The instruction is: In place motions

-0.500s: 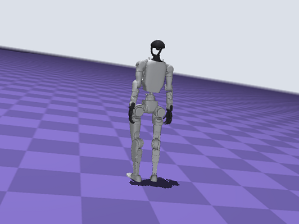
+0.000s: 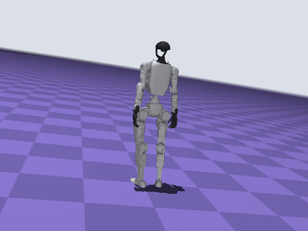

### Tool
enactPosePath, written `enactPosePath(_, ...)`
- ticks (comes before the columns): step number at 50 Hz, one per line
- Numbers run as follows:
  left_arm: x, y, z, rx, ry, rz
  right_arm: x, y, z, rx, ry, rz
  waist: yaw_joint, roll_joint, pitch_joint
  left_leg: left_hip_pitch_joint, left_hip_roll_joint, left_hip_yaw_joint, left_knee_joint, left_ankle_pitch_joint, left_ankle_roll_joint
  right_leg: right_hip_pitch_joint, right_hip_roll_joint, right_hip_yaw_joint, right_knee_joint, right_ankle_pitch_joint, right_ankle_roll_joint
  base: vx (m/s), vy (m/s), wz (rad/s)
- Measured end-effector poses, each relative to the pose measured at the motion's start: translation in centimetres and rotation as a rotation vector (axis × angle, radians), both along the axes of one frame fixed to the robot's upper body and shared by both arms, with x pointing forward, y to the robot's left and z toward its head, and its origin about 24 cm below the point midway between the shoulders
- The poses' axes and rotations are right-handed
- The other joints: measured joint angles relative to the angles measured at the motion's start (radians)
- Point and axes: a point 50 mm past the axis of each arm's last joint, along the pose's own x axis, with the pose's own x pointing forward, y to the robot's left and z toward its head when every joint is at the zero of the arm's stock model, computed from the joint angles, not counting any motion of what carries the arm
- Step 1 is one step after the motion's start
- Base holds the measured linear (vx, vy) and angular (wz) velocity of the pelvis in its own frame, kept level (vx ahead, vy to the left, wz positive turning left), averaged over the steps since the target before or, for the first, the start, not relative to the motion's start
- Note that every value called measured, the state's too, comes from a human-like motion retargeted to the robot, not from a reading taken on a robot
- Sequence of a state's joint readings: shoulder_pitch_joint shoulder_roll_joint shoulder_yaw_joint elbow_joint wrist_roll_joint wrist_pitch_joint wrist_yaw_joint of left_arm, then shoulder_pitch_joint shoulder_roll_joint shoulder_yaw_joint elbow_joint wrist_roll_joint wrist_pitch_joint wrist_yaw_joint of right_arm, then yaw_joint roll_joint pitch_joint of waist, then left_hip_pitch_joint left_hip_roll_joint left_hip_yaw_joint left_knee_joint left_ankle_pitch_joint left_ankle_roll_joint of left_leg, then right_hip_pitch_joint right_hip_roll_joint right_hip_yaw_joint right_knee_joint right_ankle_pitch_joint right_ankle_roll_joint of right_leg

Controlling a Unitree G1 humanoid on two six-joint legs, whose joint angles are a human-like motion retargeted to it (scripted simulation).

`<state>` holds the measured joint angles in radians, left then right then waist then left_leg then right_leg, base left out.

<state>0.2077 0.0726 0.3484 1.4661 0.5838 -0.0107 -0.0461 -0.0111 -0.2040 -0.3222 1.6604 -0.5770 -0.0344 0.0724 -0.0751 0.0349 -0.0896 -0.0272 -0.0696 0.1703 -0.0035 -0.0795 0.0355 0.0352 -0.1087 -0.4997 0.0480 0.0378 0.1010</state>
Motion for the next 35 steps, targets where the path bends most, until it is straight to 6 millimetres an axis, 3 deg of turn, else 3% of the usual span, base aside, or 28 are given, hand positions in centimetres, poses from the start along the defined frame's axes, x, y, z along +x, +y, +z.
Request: enactPosePath(35,0.25,-0.08,-0.04,-0.005,-0.004,-0.001,0.00,0.11,-0.03,0.004,0.000,0.005,0.003,-0.008,0.005,0.004,-0.003,-0.004,0.001,-0.004,0.006,0.001,-0.002,0.000,0.002,0.000,0.002,0.00,0.00,0.00)
